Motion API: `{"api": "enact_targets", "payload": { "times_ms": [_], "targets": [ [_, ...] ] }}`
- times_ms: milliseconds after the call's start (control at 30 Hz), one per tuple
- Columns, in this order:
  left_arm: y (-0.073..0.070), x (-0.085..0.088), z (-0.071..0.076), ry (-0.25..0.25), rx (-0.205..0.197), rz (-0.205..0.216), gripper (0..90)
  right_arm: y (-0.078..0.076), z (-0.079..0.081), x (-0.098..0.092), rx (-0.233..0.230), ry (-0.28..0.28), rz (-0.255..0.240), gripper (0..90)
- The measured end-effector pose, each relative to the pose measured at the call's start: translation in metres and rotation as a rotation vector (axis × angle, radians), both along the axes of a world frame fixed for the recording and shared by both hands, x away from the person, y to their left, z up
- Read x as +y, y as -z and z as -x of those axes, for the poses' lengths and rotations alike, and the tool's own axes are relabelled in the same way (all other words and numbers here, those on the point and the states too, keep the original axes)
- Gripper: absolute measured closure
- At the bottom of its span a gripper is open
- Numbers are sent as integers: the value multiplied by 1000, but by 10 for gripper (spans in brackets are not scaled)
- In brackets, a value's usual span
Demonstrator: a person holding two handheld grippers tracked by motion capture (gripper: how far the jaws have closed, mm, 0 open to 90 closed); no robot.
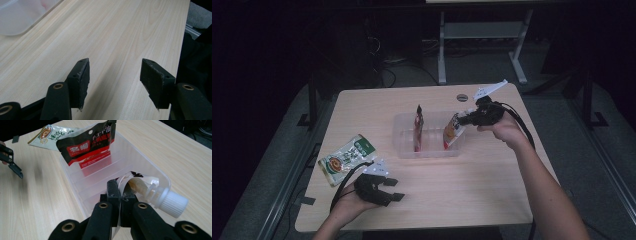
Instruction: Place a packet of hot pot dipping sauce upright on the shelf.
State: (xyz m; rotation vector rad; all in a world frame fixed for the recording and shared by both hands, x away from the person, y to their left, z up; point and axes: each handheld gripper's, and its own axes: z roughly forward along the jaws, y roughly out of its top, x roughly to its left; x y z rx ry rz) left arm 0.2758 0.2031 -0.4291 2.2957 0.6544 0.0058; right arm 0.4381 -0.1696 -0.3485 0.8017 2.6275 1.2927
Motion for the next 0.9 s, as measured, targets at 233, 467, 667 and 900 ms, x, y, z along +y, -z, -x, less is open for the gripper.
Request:
{"api": "enact_targets", "payload": {
  "times_ms": [233,467,667,900],
  "targets": [
    [0,0,0,1,2,0,403,7,-5,5,21,8,-29,880],
    [1,0,0,5,4,-2,403,12,-6,10,43,10,-36,878],
    [2,-2,1,2,10,6,403,15,-7,15,49,5,-40,865],
    [2,-3,1,6,9,4,396,17,-5,19,58,11,-52,723]
  ]
}}
